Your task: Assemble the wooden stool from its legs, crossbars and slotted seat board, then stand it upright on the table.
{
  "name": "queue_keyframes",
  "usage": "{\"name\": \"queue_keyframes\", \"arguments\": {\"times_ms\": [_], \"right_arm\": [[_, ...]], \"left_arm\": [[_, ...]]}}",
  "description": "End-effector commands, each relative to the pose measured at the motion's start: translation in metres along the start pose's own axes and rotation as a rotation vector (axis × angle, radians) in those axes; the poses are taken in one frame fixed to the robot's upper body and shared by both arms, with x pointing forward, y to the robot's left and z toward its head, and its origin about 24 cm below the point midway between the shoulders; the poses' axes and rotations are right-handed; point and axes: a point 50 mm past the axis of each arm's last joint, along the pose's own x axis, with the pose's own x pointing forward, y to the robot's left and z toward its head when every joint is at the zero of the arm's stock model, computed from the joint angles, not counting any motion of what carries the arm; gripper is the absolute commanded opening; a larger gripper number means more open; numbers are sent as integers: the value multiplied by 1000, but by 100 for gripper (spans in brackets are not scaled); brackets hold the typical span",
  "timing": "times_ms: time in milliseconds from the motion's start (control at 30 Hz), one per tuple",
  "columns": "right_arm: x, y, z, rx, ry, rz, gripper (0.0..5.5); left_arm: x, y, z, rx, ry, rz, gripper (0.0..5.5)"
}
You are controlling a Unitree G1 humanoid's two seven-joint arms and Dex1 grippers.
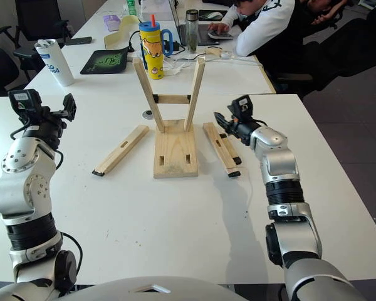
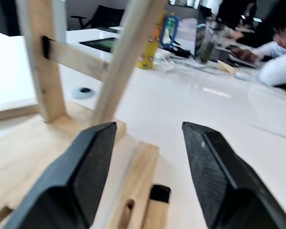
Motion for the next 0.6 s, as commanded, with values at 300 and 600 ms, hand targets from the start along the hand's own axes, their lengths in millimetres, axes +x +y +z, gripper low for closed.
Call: {"name": "queue_keyframes", "arguments": {"times_ms": [300,600], "right_arm": [[-13,-6,-65,-23,291,-12,378],[-18,-2,-88,-34,365,80,378]], "left_arm": [[-4,-2,-1,9,9,-13,399],[-2,-3,0,9,3,-24,399]]}}
